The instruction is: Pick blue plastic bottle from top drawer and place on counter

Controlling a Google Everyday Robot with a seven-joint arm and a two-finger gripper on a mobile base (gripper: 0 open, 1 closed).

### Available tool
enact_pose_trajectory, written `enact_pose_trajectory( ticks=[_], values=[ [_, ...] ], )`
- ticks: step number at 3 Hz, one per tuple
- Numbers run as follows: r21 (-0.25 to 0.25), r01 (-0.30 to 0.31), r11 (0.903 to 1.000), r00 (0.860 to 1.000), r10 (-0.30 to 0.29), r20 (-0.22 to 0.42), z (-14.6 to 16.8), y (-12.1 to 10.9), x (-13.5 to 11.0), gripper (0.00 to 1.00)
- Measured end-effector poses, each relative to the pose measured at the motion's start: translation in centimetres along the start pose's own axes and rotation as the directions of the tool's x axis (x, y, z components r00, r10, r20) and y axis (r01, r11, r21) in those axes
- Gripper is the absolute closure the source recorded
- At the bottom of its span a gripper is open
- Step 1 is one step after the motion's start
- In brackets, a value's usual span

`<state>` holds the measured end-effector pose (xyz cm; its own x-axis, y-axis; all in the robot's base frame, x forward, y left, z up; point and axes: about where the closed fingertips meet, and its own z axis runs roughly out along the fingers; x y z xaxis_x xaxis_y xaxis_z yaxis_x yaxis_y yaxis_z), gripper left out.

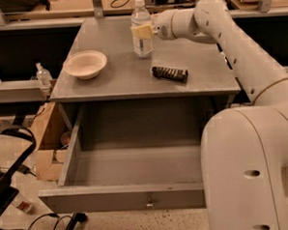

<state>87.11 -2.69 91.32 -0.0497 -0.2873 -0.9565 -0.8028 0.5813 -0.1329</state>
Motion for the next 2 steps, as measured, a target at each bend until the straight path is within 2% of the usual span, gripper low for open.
enact_pose_trajectory(
  ticks=[2],
  values=[
    [0.000, 0.000, 1.0000, 1.000, 0.000, 0.000, -0.17, -0.09, -0.65, 0.54]
  ],
)
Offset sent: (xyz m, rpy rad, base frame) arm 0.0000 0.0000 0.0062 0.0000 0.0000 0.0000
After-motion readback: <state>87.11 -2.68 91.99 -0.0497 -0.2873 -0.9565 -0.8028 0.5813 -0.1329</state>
